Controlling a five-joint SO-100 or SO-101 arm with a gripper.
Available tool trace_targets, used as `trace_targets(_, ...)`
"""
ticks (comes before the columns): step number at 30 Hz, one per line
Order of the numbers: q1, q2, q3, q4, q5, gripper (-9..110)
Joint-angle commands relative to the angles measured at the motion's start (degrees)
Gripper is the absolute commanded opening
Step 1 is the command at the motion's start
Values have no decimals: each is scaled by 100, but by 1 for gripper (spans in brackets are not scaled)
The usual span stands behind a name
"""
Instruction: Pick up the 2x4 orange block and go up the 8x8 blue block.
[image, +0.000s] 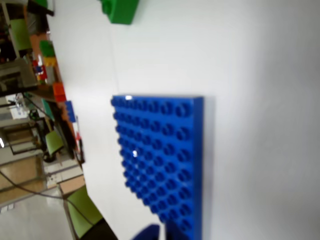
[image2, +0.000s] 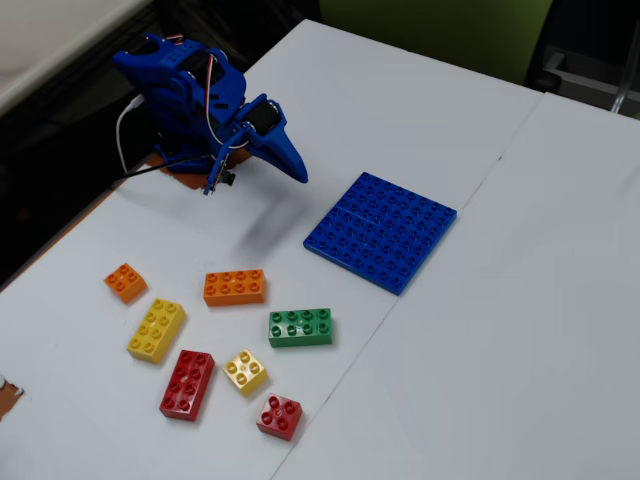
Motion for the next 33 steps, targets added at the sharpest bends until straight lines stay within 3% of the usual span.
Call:
trace_targets(1,-9,237,237,9,9,0)
trace_targets(15,-105,237,237,26,-114,3)
trace_targets(16,-53,237,237,18,-510,3)
trace_targets(18,-44,237,237,-114,-3401,0)
trace_targets(23,-220,237,237,-246,-5818,5)
trace_targets(26,-272,237,114,-44,-7146,7)
trace_targets(33,-105,-105,-1169,1380,-8578,9)
